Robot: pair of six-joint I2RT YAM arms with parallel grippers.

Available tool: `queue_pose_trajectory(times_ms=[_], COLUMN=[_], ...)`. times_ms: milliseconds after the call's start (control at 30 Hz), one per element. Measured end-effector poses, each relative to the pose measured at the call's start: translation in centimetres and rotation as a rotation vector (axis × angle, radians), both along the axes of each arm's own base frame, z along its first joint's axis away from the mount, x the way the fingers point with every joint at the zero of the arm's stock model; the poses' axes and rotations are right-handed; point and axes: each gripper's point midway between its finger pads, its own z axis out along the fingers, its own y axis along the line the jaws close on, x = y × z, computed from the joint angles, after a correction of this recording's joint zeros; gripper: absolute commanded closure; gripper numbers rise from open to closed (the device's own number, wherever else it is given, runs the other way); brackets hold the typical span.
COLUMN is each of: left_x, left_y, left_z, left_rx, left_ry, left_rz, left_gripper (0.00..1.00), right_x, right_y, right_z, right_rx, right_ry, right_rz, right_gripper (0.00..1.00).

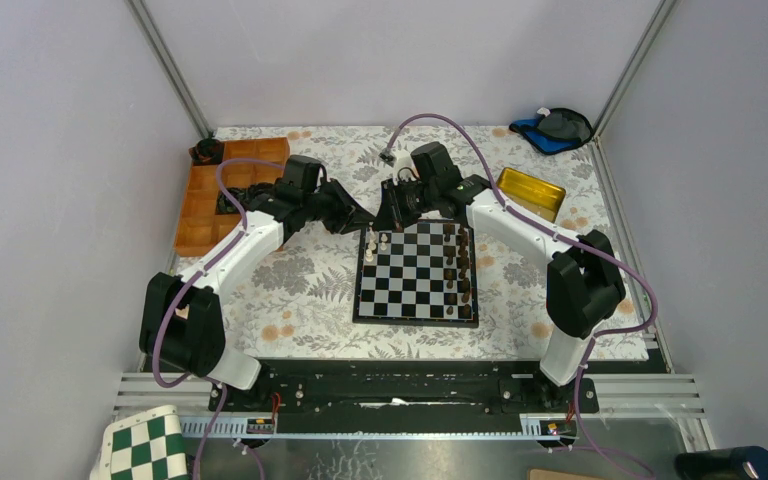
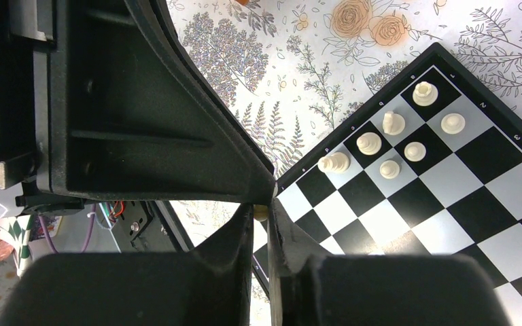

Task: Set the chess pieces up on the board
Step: Place the chess piece on the chessboard.

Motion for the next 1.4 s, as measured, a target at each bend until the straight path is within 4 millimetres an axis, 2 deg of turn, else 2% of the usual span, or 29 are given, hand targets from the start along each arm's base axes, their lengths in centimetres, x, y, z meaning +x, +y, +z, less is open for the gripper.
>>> queue_pose_trajectory(times_ms=[333, 400, 733, 1233, 1400], left_x=[0.0, 0.0, 0.1, -0.1, 0.5], left_y=[0.0, 0.0, 0.0, 0.1, -0.1], left_z=[-0.1, -0.1, -0.1, -0.9, -1.1], left_rx=[-0.002, -0.003, -0.006, -0.005, -0.019], left_ry=[-0.003, -0.005, -0.004, 0.029, 0.057], left_rz=[0.000, 0.000, 0.004, 0.022, 0.033], left_gripper=[0.98, 1.00, 1.00, 1.00, 1.00], right_x=[0.0, 0.1, 0.1, 0.1, 0.6], right_y=[0.0, 0.0, 0.0, 0.1, -0.2], right_z=[0.0, 0.0, 0.0, 0.1, 0.4], right_rx=[-0.001, -0.002, -0.001, 0.002, -0.002], right_ry=[0.001, 0.000, -0.004, -0.022, -0.060], right_rz=[-0.003, -0.004, -0.003, 0.010, -0.010], right_gripper=[1.00, 0.97, 0.69, 0.62, 0.61])
